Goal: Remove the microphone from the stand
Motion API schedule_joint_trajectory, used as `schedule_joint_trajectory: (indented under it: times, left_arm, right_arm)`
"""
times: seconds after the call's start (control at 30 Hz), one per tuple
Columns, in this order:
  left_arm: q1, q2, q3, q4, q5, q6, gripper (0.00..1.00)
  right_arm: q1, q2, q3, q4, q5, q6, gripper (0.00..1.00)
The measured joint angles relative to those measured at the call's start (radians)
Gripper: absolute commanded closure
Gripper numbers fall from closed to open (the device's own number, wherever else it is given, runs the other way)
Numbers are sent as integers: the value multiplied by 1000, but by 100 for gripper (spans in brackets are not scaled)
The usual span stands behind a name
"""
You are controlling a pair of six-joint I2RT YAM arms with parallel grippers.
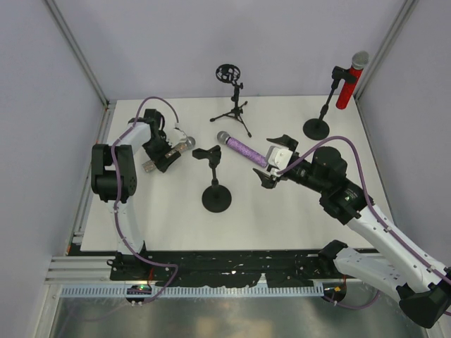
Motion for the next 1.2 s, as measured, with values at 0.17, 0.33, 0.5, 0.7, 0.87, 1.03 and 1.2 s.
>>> schedule_joint_trajectory:
  times: [0.17,0.33,0.5,0.7,0.87,1.03,1.2]
  left_arm:
    - [0,0,0,2,0,-4,4]
    - [0,0,0,19,-2,-7,1]
    - [0,0,0,32,-4,-10,1]
    - [0,-69,-37,37,31,-19,1]
    - [0,-267,-132,43,107,-32,1]
    - [-1,-489,-290,88,185,-61,0]
    - [-2,-672,-548,305,237,-212,0]
  right_arm:
    - [0,0,0,0,-1,0,5]
    - [-1,0,0,0,-7,0,5]
    - [-1,0,-2,0,-12,0,5]
    - [-2,8,-15,11,-51,5,5]
    - [-2,56,-61,87,-122,55,5]
    - [-2,155,-128,237,-185,167,5]
    - [42,238,-220,452,-166,283,3]
